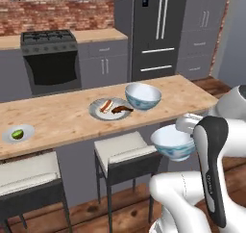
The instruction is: Take the smaller bowl and place it next to the appetizer plate on the dining counter , and place the larger bowl next to the plate with cooked food.
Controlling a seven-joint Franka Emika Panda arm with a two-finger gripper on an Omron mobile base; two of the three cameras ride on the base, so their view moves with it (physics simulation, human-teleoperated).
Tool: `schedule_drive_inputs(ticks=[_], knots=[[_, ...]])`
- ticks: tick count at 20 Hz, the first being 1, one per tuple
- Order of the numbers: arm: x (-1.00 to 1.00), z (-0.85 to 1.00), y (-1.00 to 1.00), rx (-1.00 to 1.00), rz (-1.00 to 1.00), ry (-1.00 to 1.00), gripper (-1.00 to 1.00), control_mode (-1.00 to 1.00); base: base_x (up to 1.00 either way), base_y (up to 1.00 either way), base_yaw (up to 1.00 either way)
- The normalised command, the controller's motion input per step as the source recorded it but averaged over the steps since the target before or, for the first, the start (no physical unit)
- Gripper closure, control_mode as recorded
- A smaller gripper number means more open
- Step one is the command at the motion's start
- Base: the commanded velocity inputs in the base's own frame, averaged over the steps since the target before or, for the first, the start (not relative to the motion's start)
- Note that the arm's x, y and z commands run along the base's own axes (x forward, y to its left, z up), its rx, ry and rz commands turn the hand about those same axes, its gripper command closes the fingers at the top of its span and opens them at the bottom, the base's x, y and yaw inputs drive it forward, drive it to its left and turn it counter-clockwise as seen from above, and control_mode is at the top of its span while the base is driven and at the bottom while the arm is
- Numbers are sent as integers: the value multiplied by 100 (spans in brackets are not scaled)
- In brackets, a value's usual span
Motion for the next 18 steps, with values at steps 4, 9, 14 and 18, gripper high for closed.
schedule_drive_inputs(ticks=[4,9,14,18], knots=[[0,0,0,0,0,0,100,100,6,94,6],[0,0,0,0,0,0,100,100,33,62,14],[0,0,0,0,0,0,100,100,38,61,15],[0,0,0,0,0,0,100,100,28,48,18]])
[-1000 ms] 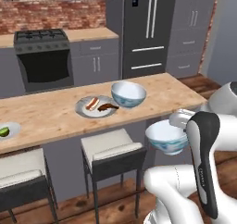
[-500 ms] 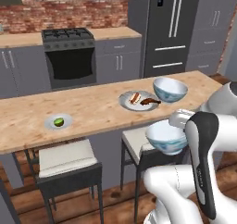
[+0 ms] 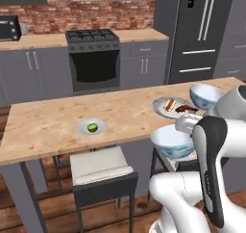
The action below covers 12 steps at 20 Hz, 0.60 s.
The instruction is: Take the smaller bowl and place it next to the appetizer plate on the dining counter , and place the larger bowl next to the plate with cooked food.
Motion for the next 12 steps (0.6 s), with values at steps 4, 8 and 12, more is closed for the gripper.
schedule_drive_inputs(ticks=[4,8,12], knots=[[0,0,0,0,0,0,100,100,35,42,27],[0,0,0,0,0,0,100,100,35,41,34],[0,0,0,0,0,0,100,100,19,34,35]])
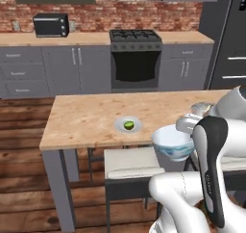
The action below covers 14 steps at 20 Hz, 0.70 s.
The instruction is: Take the smaller bowl and place it next to the appetizer plate on the dining counter , and place the larger bowl next to the plate with cooked food.
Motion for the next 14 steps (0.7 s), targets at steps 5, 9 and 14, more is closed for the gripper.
schedule_drive_inputs(ticks=[5,9,14], knots=[[0,4,2,0,0,-7,100,-100,0,25,23],[0,21,2,-2,-5,-43,100,-100,0,0,0],[0,14,-6,-5,-22,-31,100,-100,0,0,0]])
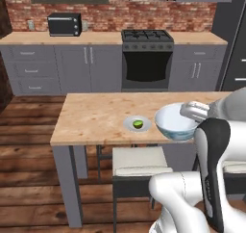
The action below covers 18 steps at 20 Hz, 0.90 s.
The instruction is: Take the smaller bowl and place it next to the appetizer plate on the dining counter , and place the larger bowl next to the plate with cooked food.
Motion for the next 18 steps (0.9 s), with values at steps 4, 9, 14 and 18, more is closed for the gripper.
schedule_drive_inputs(ticks=[4,9,14,18], knots=[[0,5,-61,6,-34,-15,100,-100,0,0,0],[-10,0,-85,22,-12,-22,100,-100,0,0,0],[16,-3,-12,5,0,-9,100,-100,0,0,0],[51,-29,0,0,0,8,100,-100,0,0,0]])
